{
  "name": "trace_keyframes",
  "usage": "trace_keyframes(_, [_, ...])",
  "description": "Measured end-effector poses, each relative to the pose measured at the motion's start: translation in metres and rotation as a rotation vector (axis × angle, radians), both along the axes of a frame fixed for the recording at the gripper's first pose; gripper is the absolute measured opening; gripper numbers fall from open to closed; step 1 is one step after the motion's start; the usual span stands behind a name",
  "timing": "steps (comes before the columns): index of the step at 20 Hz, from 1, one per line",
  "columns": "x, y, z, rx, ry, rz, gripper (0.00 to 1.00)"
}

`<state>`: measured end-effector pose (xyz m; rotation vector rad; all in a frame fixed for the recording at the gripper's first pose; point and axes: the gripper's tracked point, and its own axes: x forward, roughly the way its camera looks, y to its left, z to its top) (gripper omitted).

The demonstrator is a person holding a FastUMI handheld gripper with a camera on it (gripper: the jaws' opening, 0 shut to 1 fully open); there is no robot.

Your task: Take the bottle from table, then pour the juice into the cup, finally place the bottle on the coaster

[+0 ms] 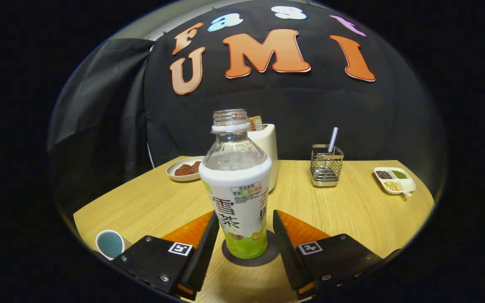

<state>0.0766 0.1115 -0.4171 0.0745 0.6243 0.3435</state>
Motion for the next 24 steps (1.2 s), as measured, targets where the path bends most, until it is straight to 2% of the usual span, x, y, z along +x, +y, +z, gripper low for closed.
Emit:
trace_keyframes(2, [-0.004,-0.003,0.017,0.015,-0.026,0.000,0.84])
trace_keyframes(8, [-0.023,-0.031,0.109,0.027,-0.188,-0.018,0.91])
trace_keyframes(15, [-0.052,-0.078,0.236,0.014,-0.360,-0.139,0.92])
trace_keyframes(20, [-0.087,-0.087,0.296,0.016,-0.435,-0.179,0.93])
trace_keyframes(24, [-0.099,-0.101,0.315,-0.006,-0.528,-0.249,0.96])
